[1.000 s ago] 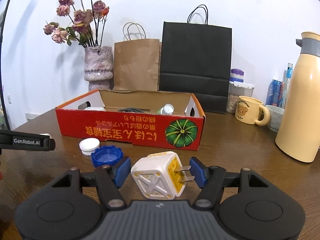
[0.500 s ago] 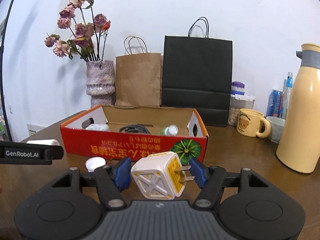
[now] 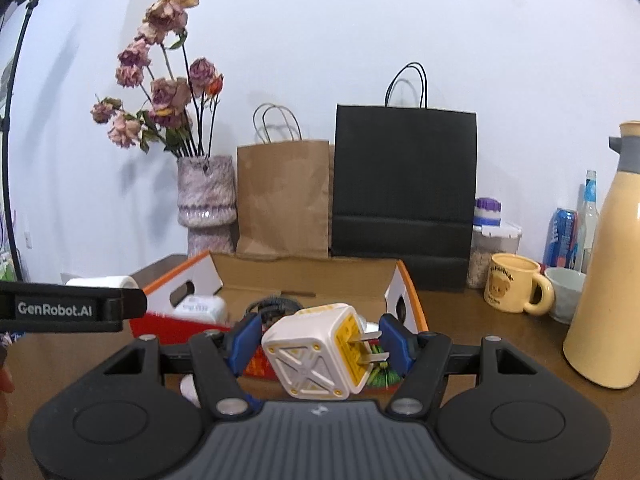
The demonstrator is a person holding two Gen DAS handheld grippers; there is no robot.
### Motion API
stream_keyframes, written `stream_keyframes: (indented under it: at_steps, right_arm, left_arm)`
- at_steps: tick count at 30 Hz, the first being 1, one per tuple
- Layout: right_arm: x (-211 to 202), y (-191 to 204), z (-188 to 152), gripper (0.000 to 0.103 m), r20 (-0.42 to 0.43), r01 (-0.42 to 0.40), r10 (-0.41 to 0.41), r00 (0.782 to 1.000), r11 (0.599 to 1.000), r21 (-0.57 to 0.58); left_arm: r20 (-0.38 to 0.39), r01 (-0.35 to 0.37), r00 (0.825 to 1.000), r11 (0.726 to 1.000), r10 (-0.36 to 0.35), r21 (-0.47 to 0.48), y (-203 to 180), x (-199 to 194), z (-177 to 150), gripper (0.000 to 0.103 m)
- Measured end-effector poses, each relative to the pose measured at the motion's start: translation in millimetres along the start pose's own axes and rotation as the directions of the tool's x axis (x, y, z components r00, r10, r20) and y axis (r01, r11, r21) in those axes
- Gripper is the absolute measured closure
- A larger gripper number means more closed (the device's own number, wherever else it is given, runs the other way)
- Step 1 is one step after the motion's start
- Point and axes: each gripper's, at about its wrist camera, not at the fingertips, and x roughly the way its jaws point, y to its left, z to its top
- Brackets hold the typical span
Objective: Organize rigid objects
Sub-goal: 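Carry the spray bottle and plug adapter into the red box with both grippers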
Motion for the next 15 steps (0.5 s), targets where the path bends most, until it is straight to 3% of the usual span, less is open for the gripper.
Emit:
stream_keyframes:
  at_steps: [15]
  right_arm:
    - [42,-7,27,0.039,0.037,0.008,-0.009,0.999,0.999,0.038]
  left_arm:
    - [0.023,-0.010,1.000,0.997,0.012,-0.072,-1,35,30,0.003]
